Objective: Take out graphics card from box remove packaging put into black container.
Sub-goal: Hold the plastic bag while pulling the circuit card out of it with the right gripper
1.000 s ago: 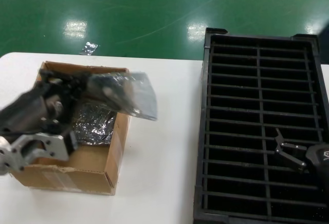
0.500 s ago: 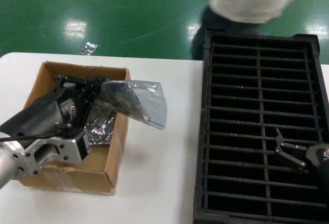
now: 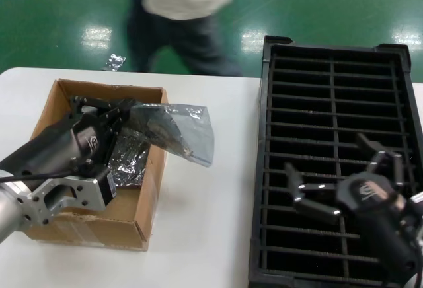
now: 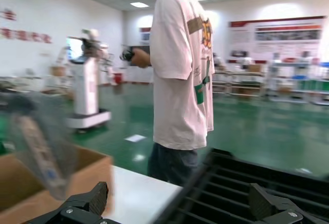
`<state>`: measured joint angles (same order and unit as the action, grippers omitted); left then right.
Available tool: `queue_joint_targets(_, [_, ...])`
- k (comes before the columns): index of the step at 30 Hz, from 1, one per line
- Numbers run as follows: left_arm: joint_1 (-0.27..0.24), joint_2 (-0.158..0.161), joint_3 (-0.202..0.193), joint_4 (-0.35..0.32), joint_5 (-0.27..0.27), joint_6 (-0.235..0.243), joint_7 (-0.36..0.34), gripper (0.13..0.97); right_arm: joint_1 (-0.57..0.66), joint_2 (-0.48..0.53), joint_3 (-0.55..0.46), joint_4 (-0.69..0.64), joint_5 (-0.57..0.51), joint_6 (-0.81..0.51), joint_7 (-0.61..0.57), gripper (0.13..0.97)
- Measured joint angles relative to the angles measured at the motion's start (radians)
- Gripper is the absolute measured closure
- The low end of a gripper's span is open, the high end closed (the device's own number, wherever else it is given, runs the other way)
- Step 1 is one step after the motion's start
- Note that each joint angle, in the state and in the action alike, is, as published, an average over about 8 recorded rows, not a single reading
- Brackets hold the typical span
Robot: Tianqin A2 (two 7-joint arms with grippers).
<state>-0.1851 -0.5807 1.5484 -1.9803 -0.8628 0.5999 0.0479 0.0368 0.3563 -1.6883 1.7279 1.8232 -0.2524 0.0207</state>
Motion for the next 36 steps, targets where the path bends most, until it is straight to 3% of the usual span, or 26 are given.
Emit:
queue_joint_targets(9, [0.0, 0.0, 0.0, 0.0, 0.0, 0.0, 0.0, 0.958, 0.002, 0.08, -0.072, 0.047, -0.017, -0.075, 0.04, 0.129])
queue_joint_targets(17, [0.0, 0.0, 0.0, 0.0, 0.0, 0.0, 0.0, 0.958, 0.005, 0.137, -0.116, 0.068, -0.05, -0.107, 0.064, 0.292])
queue_joint_targets(20, [0.0, 0.0, 0.0, 0.0, 0.0, 0.0, 0.0, 0.958, 0.012, 0.148, -0.134, 0.073, -0.063, -0.119, 0.069, 0.292])
queue_joint_targets(29, [0.0, 0.0, 0.0, 0.0, 0.0, 0.0, 0.0, 0.958, 0.081, 0.133, -0.207, 0.054, -0.115, -0.143, 0.084, 0.472])
queue_joint_targets(36, [0.0, 0.0, 0.0, 0.0, 0.0, 0.0, 0.0, 0.958, 0.145, 0.114, -0.246, 0.035, -0.149, -0.159, 0.101, 0.662])
